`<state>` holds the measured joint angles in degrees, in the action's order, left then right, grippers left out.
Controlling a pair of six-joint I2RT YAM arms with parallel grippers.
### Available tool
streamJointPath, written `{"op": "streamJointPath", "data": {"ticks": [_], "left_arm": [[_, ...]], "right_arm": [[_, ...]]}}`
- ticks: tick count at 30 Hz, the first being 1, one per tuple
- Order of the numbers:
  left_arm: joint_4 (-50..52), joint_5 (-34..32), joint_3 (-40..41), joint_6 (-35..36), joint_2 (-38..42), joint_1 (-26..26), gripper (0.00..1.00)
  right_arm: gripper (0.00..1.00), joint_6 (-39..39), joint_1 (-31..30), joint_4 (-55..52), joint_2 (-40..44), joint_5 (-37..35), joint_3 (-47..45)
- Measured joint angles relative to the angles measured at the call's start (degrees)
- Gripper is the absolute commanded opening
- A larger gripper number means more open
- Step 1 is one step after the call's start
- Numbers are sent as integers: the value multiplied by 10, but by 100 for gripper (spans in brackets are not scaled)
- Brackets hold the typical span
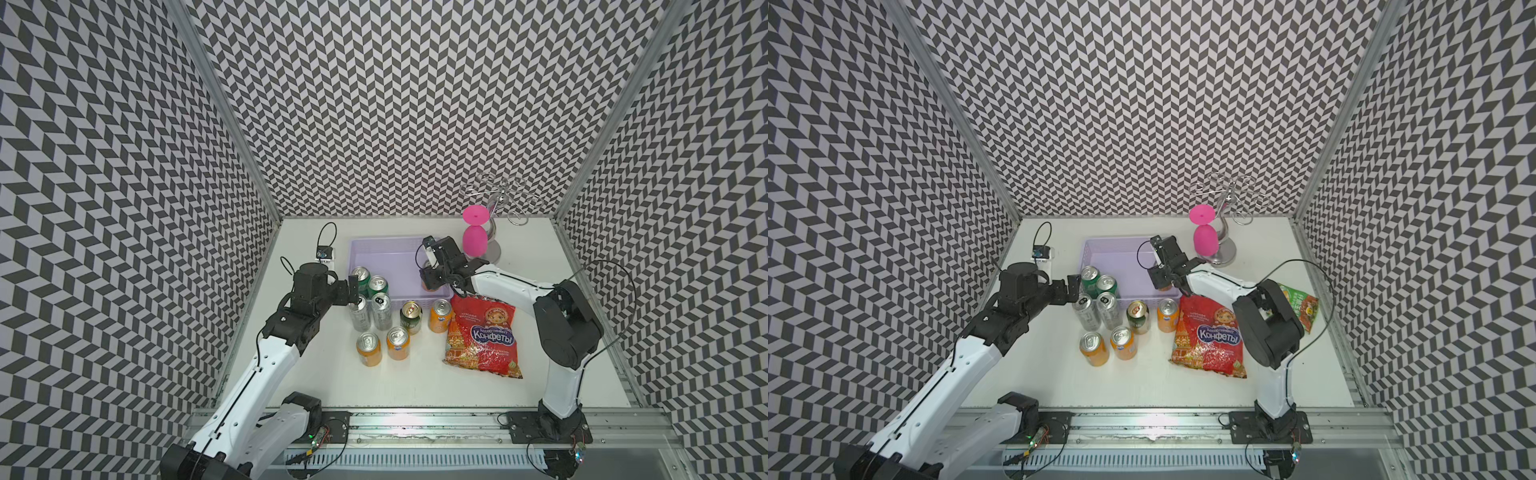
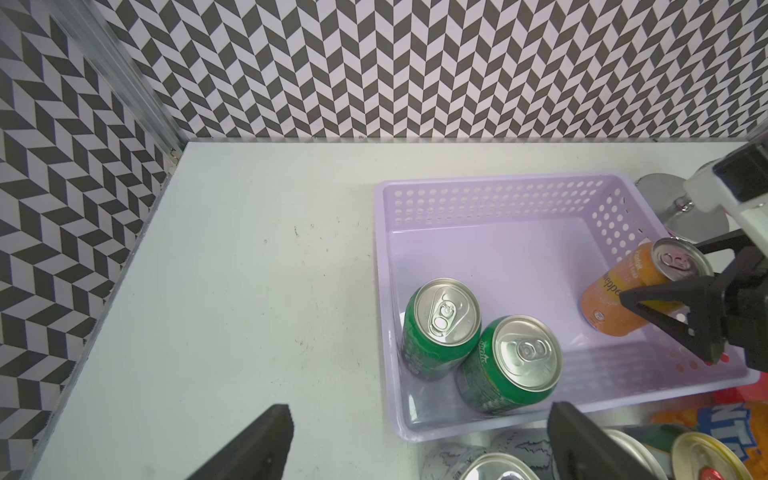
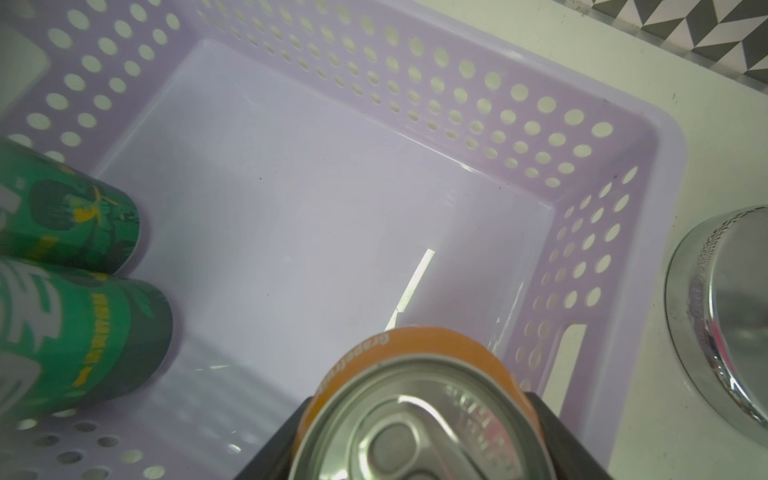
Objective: Take out the drinks from the basket
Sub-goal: Pick up the drink from the basket.
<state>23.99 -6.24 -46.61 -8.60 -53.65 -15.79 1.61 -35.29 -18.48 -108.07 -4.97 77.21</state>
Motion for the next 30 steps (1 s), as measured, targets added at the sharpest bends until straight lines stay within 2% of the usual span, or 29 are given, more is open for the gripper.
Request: {"op": "streamJointPath", "data": {"ticks": [9, 16, 23, 30], "left_arm": [[0, 10, 0, 0, -4, 9, 99], [-3, 17, 0, 0, -4, 19, 99], [-4, 23, 0, 0, -4, 27, 99], [-4, 28, 0, 0, -4, 37, 99]], "right_arm": [[62, -10, -21, -45, 79, 4, 0], [62, -16, -54, -78, 151, -19, 0], [62, -16, -103, -113, 236, -49, -9], [62, -9, -173, -118, 347, -72, -71]]}}
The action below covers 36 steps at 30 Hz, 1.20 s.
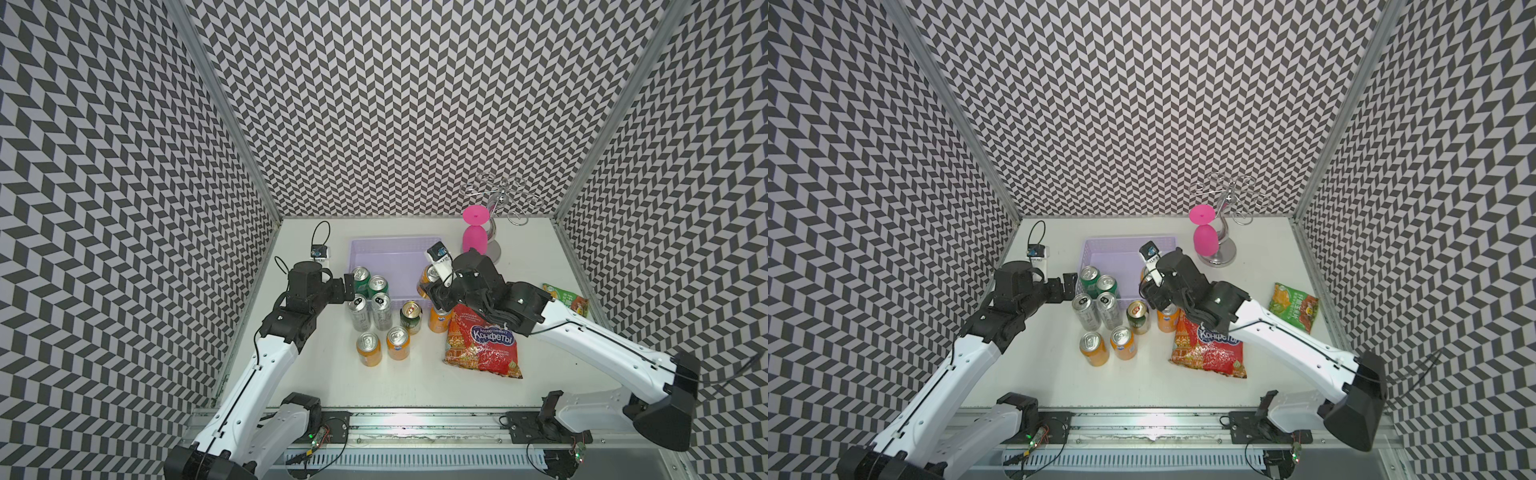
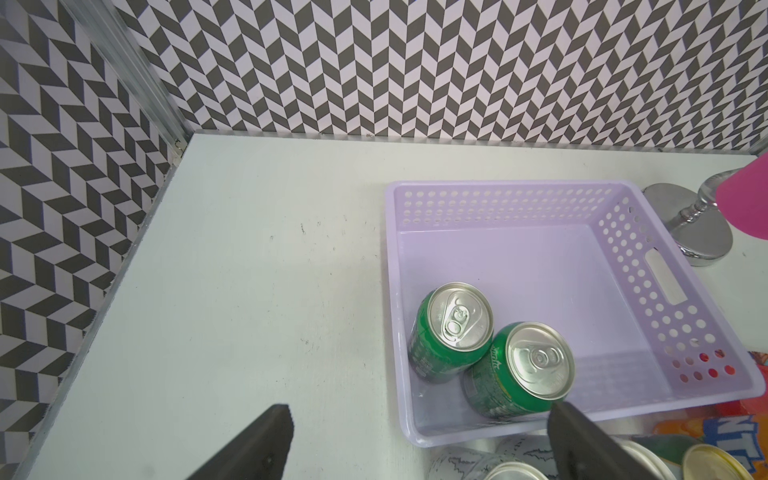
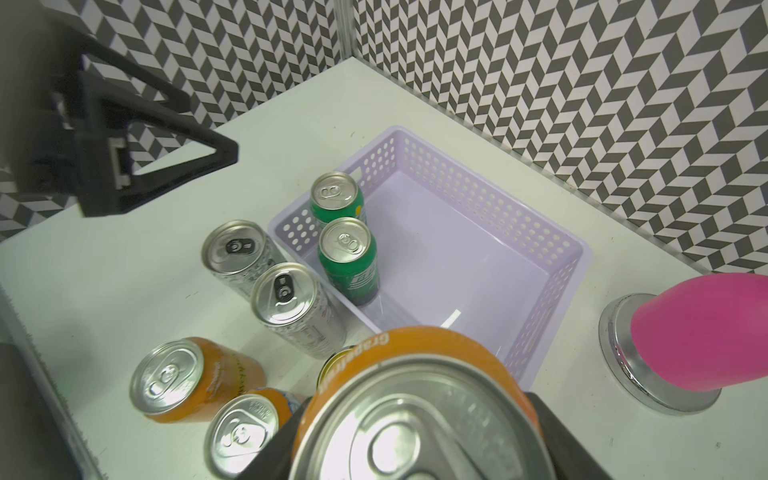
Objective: Take out the drinks from the basket
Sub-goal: Pick up the drink from the basket, then place the drink at the center of the board.
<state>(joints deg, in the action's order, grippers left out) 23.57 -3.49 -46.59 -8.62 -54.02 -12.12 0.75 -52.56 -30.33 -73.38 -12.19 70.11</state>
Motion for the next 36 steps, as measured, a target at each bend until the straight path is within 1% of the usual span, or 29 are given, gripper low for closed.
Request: {"op": "streamJointPath", "data": {"ticks": [6, 14, 28, 36], "left_arm": [[0, 3, 1, 0, 0, 7, 99], [-2, 4, 2, 0, 0, 12, 99], [-5, 3, 7, -1, 0, 17, 99], [-5, 4, 7, -2, 0, 18, 99]], "right_arm": [[62, 19, -56, -11, 48, -10, -40], [62, 37, -117, -17, 80, -22, -95], [62, 68, -141, -2, 96, -25, -204], [62, 75, -142, 16, 69, -26, -215]]}}
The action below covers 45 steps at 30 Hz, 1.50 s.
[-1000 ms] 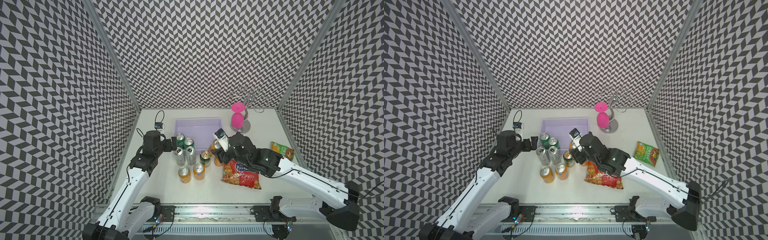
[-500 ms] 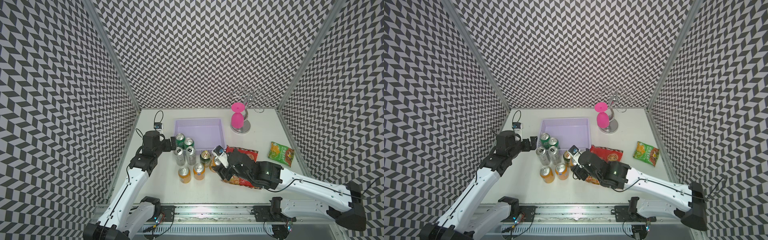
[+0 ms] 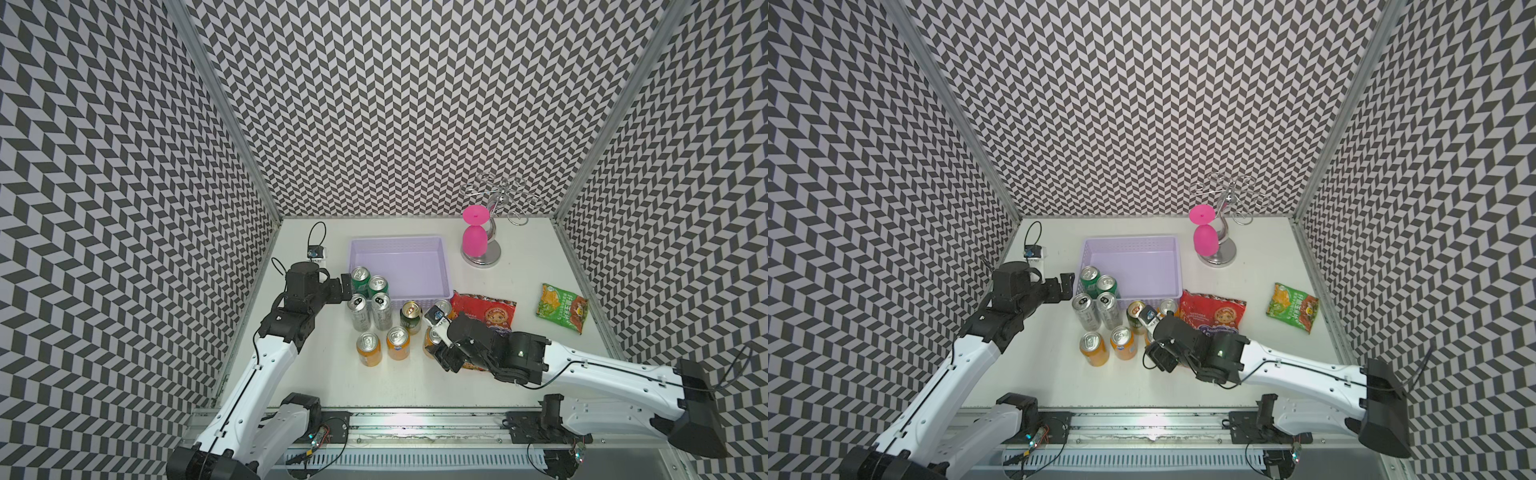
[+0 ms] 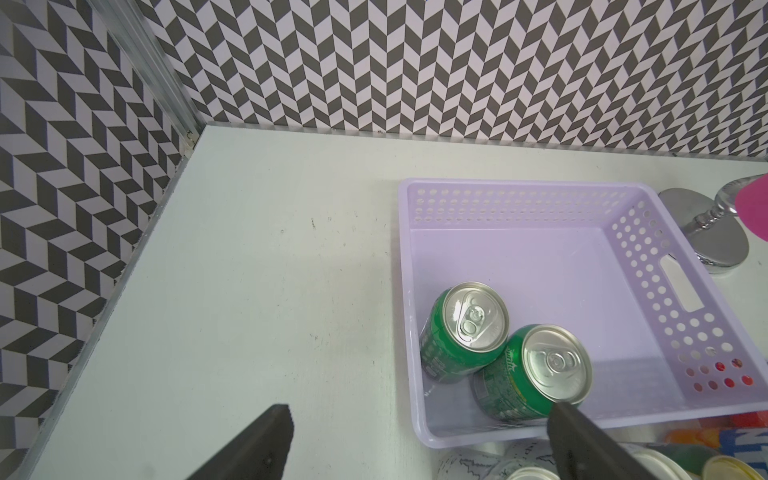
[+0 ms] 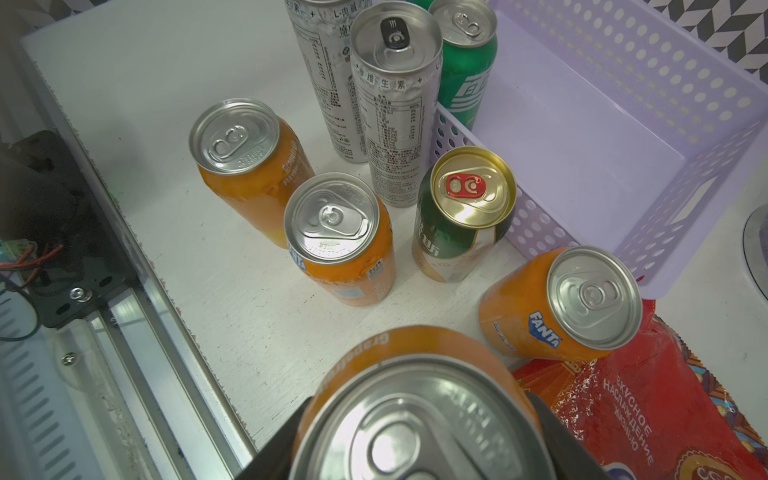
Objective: Take out the drinks from the basket
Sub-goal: Place the drink at the center of the board.
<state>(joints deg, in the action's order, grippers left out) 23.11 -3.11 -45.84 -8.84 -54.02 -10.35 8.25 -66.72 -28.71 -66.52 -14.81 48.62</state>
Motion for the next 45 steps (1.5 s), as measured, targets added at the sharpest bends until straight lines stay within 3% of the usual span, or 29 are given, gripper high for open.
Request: {"op": "streamJointPath", "data": {"ticks": [33, 45], "left_arm": [[0, 3, 0, 0, -2, 3, 99], [0, 4, 0, 0, -4, 3, 99]], "right_arm": [[63, 26, 0, 117, -114, -24, -42], [72, 47, 0, 138, -124, -24, -58]]}}
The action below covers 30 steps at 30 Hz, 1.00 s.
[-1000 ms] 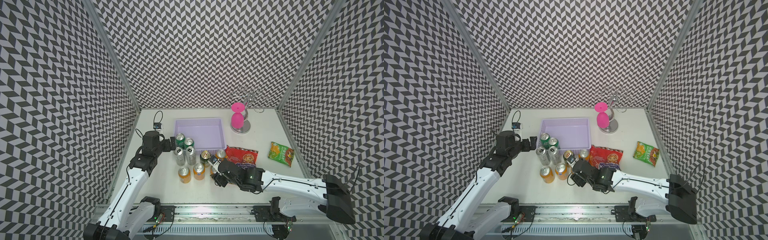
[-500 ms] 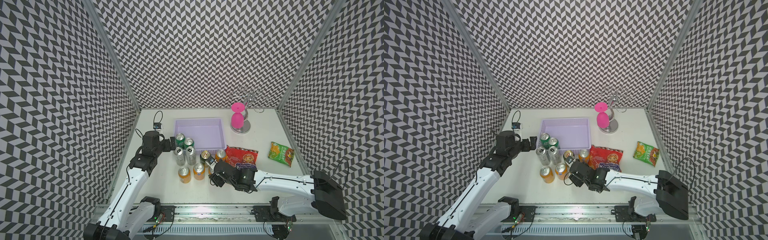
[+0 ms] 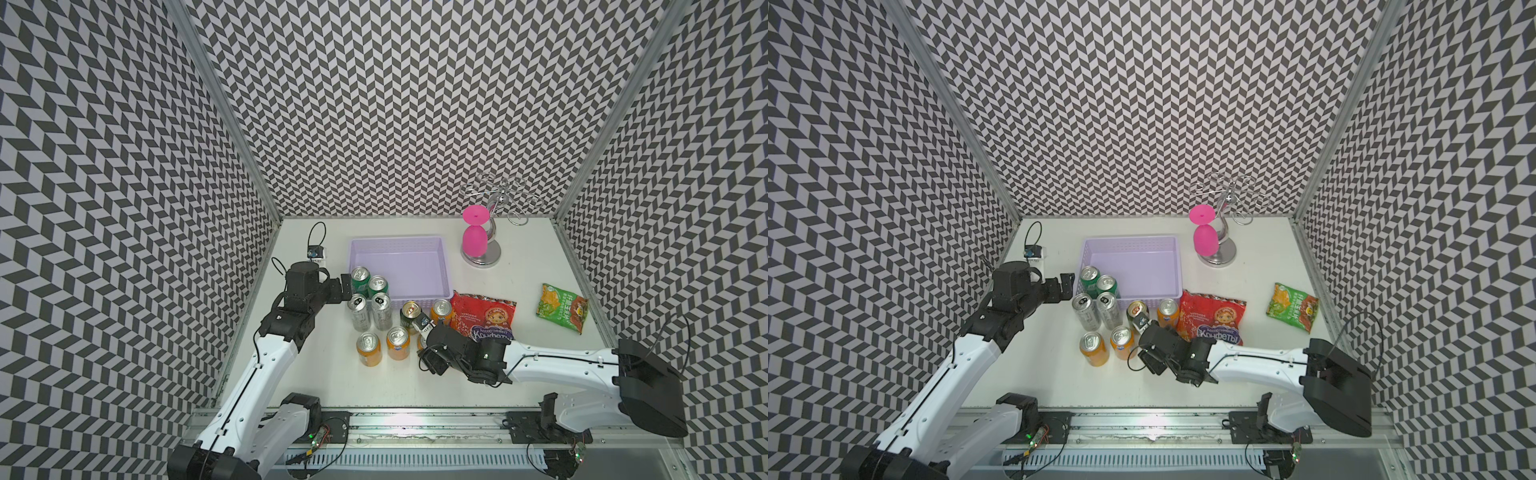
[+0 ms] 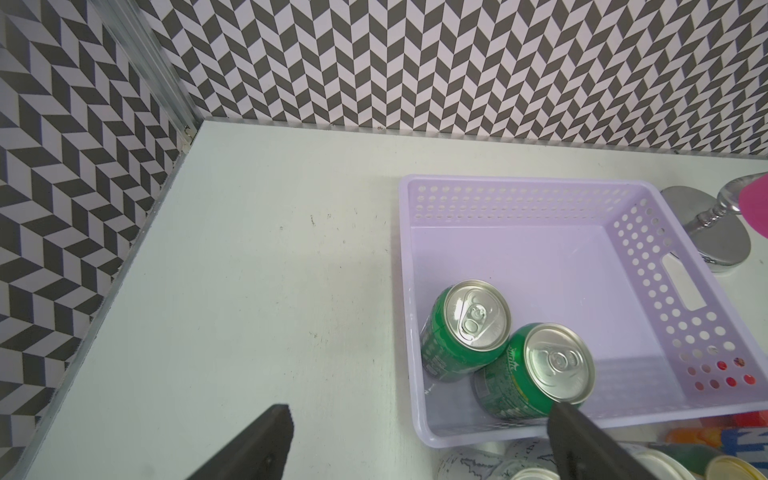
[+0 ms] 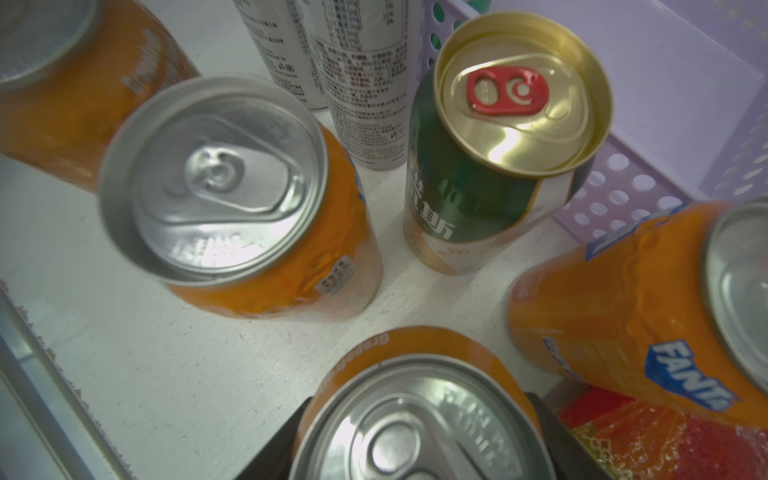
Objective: Take out the drinks from the basket
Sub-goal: Place the drink at the center of the board.
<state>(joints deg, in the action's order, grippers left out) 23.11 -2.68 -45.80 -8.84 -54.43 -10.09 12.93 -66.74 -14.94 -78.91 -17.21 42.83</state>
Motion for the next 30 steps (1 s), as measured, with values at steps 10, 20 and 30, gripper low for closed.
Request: {"op": "streamJointPath", "data": {"ticks": [10, 20, 30], "left_arm": [[0, 0, 0, 0, -1, 0, 99], [0, 6, 0, 0, -5, 0, 99], [11, 44, -18, 0, -57, 0, 99]], "right_arm": [[83, 4, 0, 20, 2, -12, -3], [95, -17, 0, -8, 32, -32, 32], [100, -55, 18, -41, 91, -55, 55]]}}
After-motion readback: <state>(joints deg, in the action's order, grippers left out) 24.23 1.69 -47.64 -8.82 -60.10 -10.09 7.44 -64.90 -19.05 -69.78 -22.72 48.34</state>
